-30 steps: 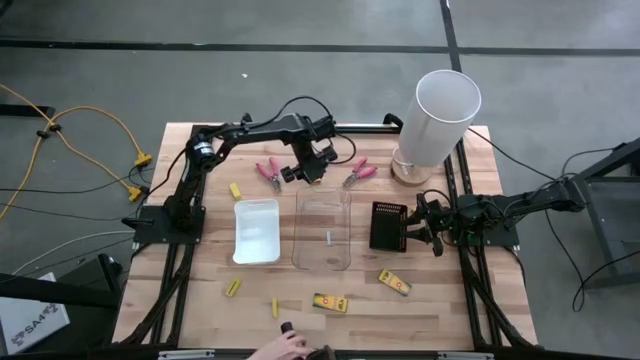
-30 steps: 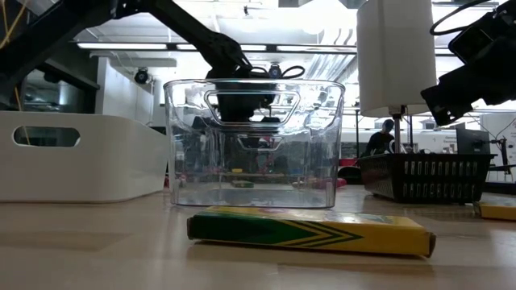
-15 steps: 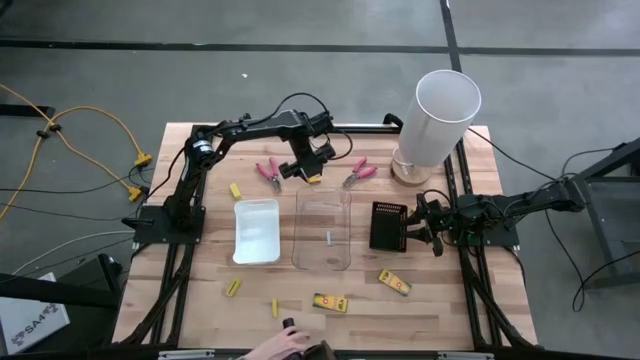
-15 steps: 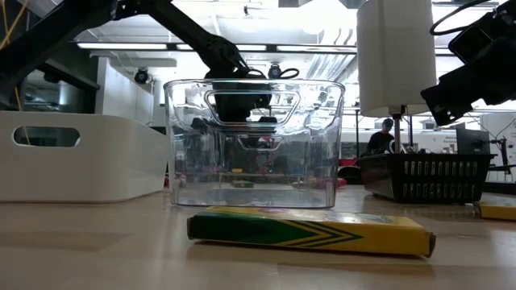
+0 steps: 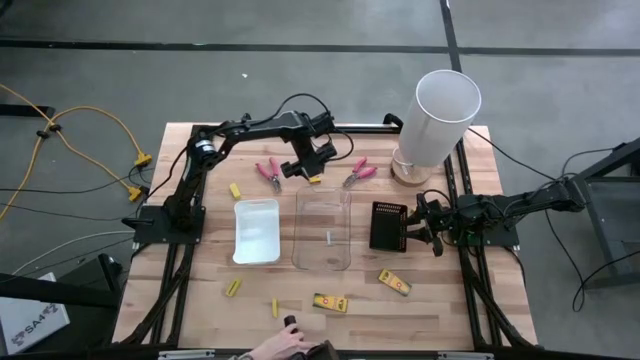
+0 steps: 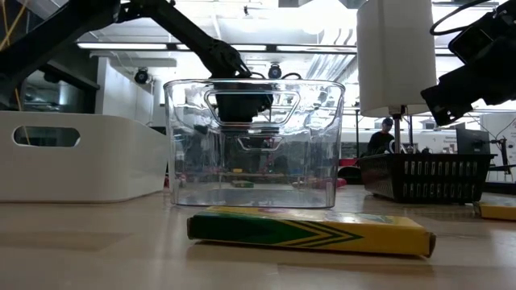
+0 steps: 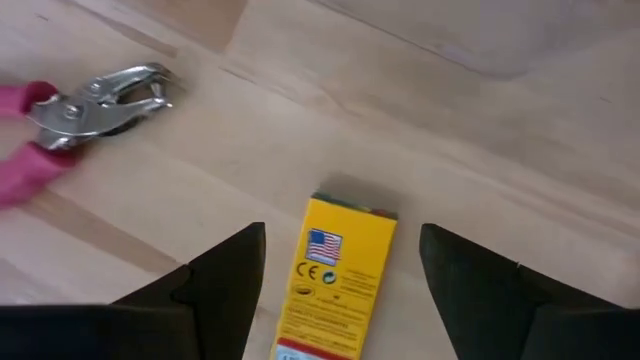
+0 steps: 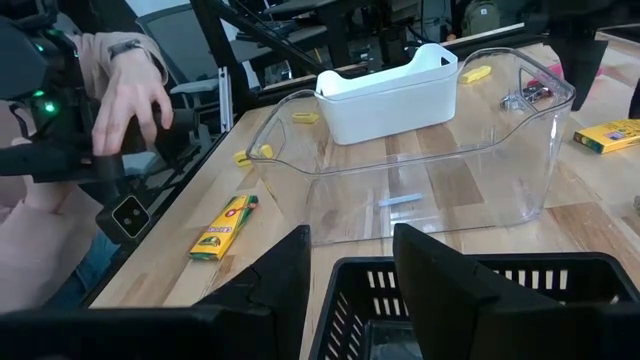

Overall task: Pick & Place School Supplies
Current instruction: Put the crayon box into the white bin

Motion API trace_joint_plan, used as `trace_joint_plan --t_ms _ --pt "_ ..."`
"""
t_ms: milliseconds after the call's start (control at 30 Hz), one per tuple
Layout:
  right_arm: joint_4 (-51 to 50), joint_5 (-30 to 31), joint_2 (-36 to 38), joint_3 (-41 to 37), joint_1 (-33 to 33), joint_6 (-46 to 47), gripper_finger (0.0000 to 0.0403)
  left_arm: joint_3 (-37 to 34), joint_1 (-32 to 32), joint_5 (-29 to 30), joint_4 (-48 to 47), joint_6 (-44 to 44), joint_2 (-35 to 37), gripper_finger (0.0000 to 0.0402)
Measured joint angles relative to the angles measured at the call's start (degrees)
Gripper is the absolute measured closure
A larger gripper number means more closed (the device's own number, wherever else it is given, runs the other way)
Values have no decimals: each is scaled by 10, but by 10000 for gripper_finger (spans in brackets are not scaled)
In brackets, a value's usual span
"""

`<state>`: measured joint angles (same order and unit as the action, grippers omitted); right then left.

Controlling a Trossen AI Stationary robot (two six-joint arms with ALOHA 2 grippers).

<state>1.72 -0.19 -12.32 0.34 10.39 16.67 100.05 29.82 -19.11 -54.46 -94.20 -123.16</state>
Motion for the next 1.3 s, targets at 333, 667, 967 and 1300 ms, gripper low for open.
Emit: trace_joint_plan --t_ms 333,667,967,1300 --pt "0 0 0 0 0 0 266 0 2 29 1 -3 -2 142" --pt "0 0 0 0 0 0 266 0 -5 71 5 -15 -2 142" --pt "0 0 0 0 0 0 266 0 -23 78 18 -24 -2 142" --pt "0 0 0 0 0 0 266 14 -28 82 7 32 -3 142"
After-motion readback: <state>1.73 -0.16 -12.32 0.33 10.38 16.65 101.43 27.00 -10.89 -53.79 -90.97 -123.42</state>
